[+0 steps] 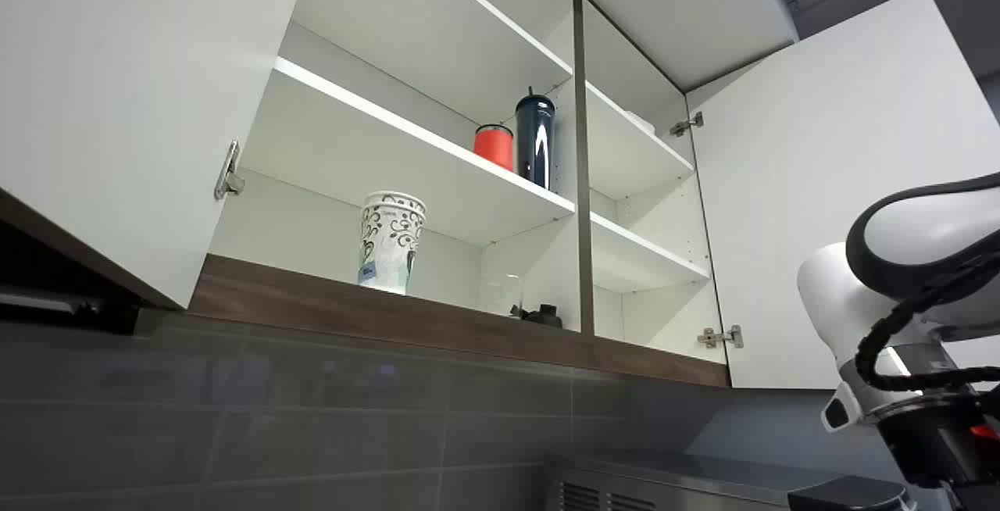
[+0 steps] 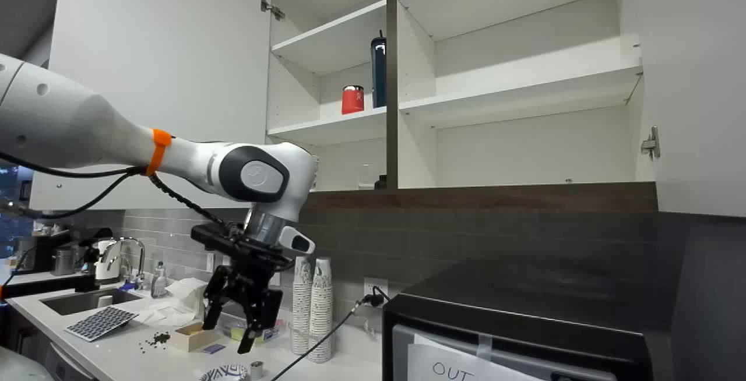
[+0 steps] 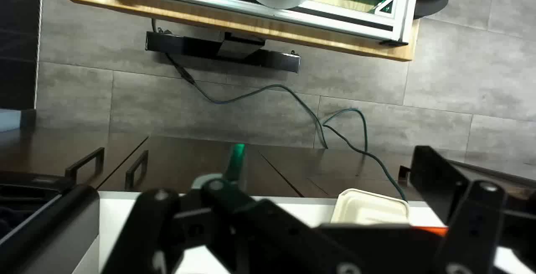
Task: Remove the cup from the stack
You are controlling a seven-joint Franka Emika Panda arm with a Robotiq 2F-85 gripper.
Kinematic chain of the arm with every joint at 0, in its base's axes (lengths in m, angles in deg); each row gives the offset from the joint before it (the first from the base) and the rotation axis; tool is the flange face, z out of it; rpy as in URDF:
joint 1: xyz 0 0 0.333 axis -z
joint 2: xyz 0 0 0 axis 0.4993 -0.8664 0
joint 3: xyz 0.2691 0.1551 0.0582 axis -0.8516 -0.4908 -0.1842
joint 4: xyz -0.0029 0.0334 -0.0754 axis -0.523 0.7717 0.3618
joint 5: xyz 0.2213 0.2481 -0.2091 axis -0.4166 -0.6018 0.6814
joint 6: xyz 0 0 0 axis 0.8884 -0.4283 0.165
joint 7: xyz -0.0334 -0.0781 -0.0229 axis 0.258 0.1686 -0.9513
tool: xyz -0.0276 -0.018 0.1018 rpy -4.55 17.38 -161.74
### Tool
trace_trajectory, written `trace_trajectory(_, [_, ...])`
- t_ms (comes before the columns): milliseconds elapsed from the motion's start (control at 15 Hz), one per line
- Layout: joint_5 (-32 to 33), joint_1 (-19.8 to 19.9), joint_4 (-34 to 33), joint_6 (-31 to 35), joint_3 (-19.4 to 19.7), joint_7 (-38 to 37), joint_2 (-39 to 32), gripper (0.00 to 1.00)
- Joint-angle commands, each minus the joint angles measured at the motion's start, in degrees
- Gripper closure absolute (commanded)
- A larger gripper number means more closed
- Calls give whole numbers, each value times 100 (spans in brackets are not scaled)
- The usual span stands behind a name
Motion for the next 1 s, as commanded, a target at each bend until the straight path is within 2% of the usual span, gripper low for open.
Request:
trace_trajectory(0, [-22,52,-7,-7,-40,28,-11,0])
trace_trajectory(333, [-130,21,-75,-40,-49,-27,-117,0])
trace_trajectory(467, [-524,-73,-282,98,-165,-262,-412,0])
trace_trajectory(733, [-1535,-460,-804,440,-695,-471,-740,0])
trace_trajectory(933, [-2299,-717,-1118,1221,-1067,-509,-856,0])
